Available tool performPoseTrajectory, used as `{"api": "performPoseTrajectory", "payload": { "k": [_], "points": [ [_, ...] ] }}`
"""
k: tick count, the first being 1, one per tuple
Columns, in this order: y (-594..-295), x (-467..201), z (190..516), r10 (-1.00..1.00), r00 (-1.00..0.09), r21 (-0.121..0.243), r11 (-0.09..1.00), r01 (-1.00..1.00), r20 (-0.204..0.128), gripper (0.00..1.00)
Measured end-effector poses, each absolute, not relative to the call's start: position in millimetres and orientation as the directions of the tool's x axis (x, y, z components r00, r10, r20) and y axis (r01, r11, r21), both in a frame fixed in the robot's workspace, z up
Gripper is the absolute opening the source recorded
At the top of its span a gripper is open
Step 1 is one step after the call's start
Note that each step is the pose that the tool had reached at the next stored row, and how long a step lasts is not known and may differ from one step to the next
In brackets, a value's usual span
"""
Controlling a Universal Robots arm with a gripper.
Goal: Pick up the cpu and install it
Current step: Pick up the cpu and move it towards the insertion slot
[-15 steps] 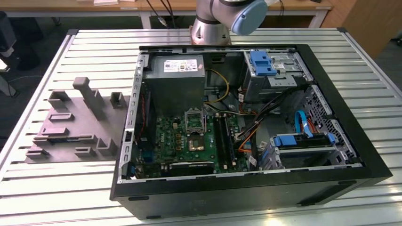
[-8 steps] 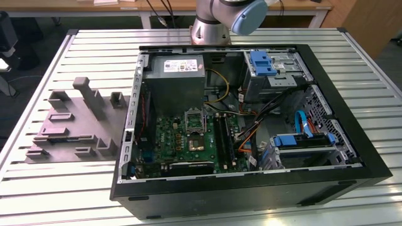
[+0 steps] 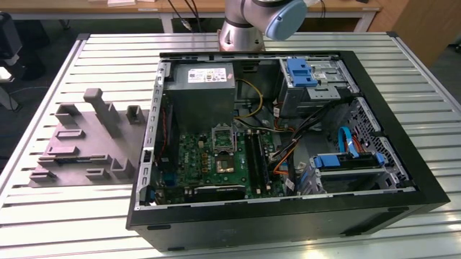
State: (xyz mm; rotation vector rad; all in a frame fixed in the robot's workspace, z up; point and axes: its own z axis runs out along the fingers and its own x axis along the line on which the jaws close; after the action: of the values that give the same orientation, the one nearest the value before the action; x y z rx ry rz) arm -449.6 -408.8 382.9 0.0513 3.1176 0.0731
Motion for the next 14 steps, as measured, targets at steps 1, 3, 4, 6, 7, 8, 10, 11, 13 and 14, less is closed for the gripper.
{"api": "performPoseTrajectory", "payload": {
  "k": [1, 3, 4, 6, 7, 8, 10, 11, 13, 14],
  "points": [
    [-408.8, -449.3, 383.0, 0.033, -0.999, 0.047, 0.998, 0.032, -0.022, 0.47],
    [-408.8, -448.8, 383.0, 0.033, -0.999, 0.047, 0.998, 0.032, -0.022, 0.47],
    [-408.8, -448.6, 382.9, 0.033, -0.999, 0.047, 0.998, 0.032, -0.022, 0.47],
    [-408.8, -448.2, 383.0, 0.033, -0.999, 0.047, 0.998, 0.032, -0.022, 0.47],
    [-408.8, -447.9, 383.0, 0.033, -0.999, 0.047, 0.998, 0.032, -0.022, 0.47],
    [-408.8, -447.4, 383.0, 0.033, -0.999, 0.047, 0.998, 0.032, -0.022, 0.47],
    [-408.8, -447.0, 383.0, 0.033, -0.999, 0.047, 0.998, 0.032, -0.022, 0.47],
    [-408.8, -446.8, 383.0, 0.033, -0.999, 0.047, 0.998, 0.032, -0.022, 0.47],
    [-408.7, -446.5, 382.9, 0.033, -0.999, 0.047, 0.998, 0.032, -0.022, 0.47],
    [-408.8, -446.3, 382.9, 0.033, -0.999, 0.047, 0.998, 0.032, -0.022, 0.47]
  ]
}}
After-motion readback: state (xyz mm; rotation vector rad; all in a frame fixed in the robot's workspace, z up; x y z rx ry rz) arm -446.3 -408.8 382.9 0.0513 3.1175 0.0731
